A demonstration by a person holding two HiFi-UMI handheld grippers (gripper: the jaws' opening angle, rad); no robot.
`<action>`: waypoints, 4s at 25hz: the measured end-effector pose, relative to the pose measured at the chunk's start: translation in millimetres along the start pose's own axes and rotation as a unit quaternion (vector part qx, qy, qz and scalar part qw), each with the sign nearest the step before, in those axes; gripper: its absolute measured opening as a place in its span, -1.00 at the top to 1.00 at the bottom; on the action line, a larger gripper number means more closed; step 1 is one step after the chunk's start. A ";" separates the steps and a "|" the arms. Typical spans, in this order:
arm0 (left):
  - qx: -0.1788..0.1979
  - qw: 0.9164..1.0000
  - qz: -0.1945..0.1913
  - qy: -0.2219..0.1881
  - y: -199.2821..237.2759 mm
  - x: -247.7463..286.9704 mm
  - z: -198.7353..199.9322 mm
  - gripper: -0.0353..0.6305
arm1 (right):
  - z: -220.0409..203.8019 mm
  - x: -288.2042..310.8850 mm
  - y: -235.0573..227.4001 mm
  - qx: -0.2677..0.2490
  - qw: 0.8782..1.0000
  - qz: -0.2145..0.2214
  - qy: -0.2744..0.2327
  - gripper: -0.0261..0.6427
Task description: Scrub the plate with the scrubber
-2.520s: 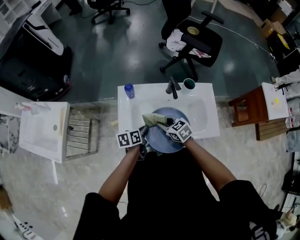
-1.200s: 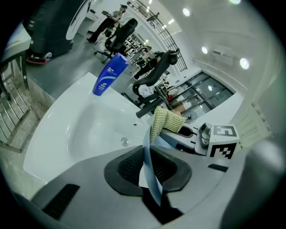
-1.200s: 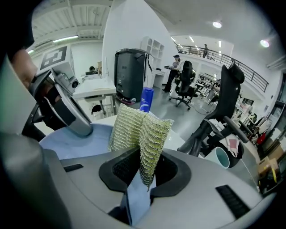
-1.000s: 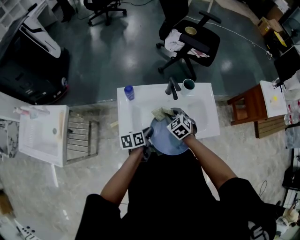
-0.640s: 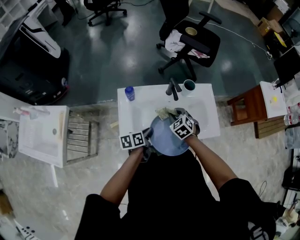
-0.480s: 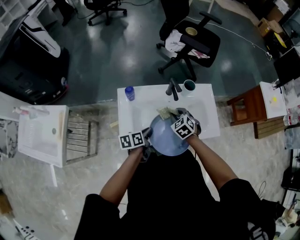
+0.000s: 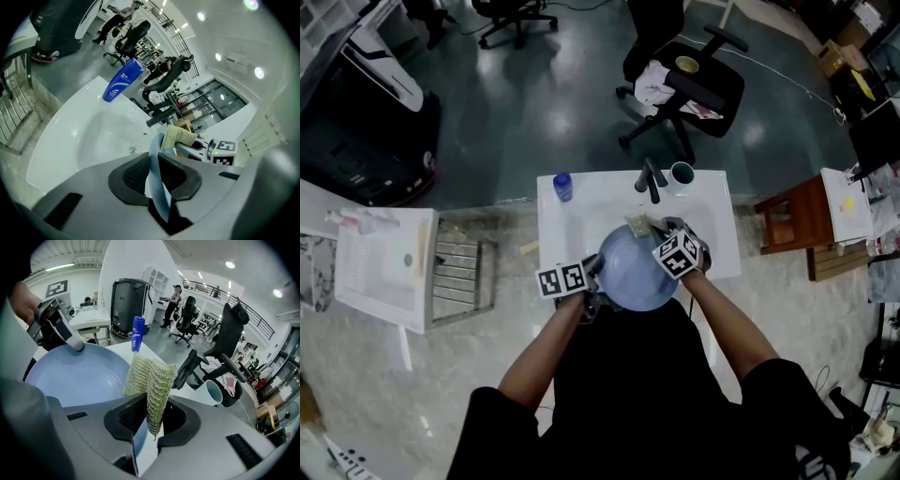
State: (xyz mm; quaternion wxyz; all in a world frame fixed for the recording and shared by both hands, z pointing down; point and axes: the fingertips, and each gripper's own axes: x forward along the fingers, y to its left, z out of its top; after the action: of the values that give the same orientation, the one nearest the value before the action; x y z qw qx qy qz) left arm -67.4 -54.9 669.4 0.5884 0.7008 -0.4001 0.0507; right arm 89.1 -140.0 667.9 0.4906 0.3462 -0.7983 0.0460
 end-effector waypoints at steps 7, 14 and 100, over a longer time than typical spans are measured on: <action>-0.004 1.000 -0.004 0.000 -0.1 0.4 6.7 0.72 | -13.9 -2.2 -6.4 0.013 1.000 0.004 0.012 0.72; -0.003 1.000 -0.007 0.002 -0.6 3.3 7.3 0.71 | -36.4 -7.7 -9.5 0.028 0.999 0.007 0.029 0.72; -0.108 0.991 0.003 -0.082 24.1 14.8 47.8 0.69 | -94.1 -65.0 87.8 0.216 0.957 0.189 0.032 0.72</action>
State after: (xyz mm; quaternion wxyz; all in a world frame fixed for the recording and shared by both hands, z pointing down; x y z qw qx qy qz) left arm -91.5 -103.4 681.9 0.6257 0.6337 -0.4523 -0.0486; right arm 125.4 -1.7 686.7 0.4116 0.2848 -0.8043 0.3202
